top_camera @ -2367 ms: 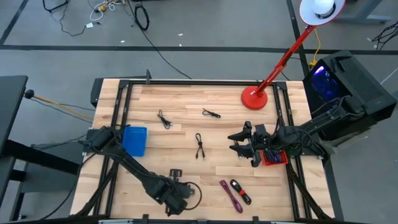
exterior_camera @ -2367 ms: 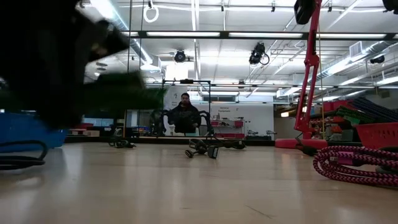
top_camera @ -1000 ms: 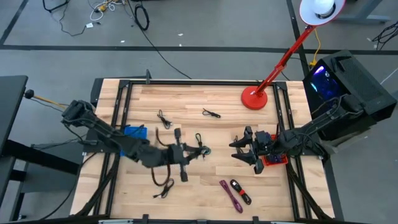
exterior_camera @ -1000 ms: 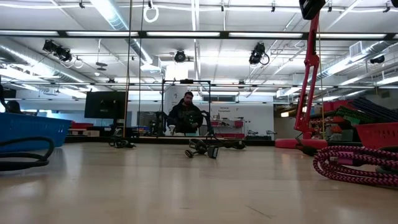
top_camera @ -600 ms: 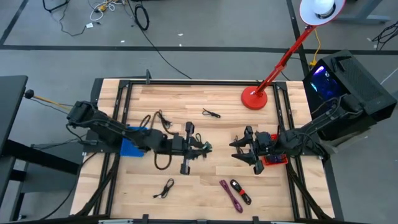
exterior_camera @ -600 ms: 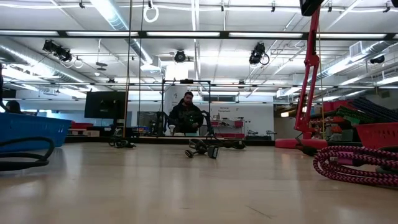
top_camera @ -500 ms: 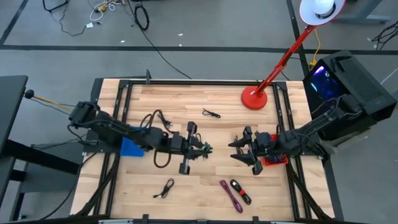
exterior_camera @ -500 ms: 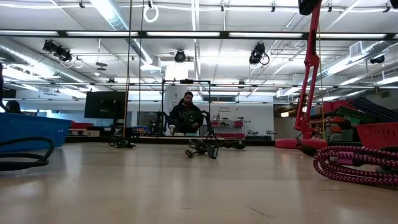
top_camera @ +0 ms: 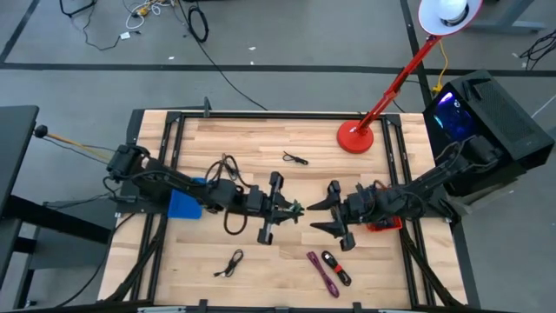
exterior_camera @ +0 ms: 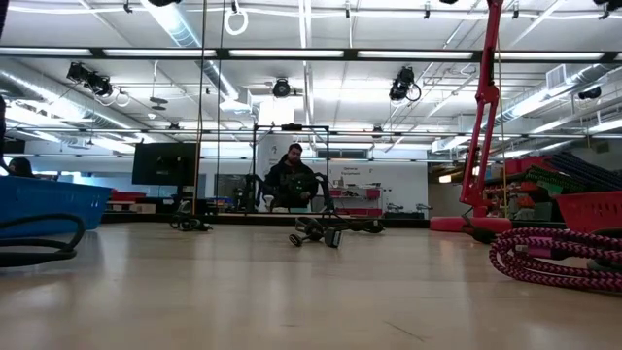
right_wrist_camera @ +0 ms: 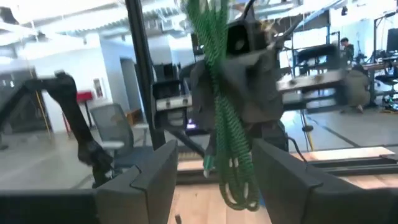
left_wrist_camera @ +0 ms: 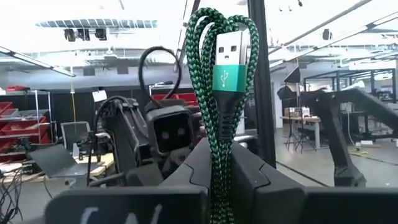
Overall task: Pick & Place USB Port
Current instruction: Put the black and green charger cable into the red basket
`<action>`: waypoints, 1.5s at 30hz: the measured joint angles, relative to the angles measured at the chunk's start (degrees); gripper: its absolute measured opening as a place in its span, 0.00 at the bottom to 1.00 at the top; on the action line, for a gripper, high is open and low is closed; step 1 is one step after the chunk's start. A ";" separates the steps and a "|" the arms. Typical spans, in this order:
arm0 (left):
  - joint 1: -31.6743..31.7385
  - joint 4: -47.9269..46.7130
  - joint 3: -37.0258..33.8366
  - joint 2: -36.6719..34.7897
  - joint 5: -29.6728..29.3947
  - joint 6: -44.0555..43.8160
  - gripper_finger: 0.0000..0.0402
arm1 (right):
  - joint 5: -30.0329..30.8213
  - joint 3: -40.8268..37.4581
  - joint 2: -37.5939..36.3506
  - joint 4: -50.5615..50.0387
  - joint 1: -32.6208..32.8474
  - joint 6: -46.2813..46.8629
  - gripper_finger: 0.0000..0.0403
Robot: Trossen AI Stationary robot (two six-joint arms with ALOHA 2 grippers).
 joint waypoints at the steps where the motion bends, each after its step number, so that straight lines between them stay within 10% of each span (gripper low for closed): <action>1: -0.02 -0.01 1.09 0.69 0.88 0.00 0.06 | 0.10 0.96 0.76 -1.21 0.00 -0.42 0.52; 12: -0.48 -4.66 5.95 4.27 2.40 0.01 0.06 | 1.49 7.10 5.91 -4.31 -0.45 -4.10 0.51; 20: -0.72 -4.67 5.91 4.34 1.55 -1.38 0.11 | 2.36 7.19 5.91 -6.83 -0.96 -3.87 0.07; 27: -0.63 -5.16 5.91 3.64 0.29 -1.94 0.24 | 6.27 7.19 3.81 -8.95 0.56 -2.47 0.05; 35: -0.83 -15.95 5.91 -2.80 -1.71 -1.48 0.27 | 22.27 7.19 -6.62 -22.64 9.15 0.00 0.05; 45: -3.65 -34.87 5.91 -11.51 -9.44 -1.02 0.27 | 60.52 7.19 -16.50 -45.45 34.49 13.65 0.05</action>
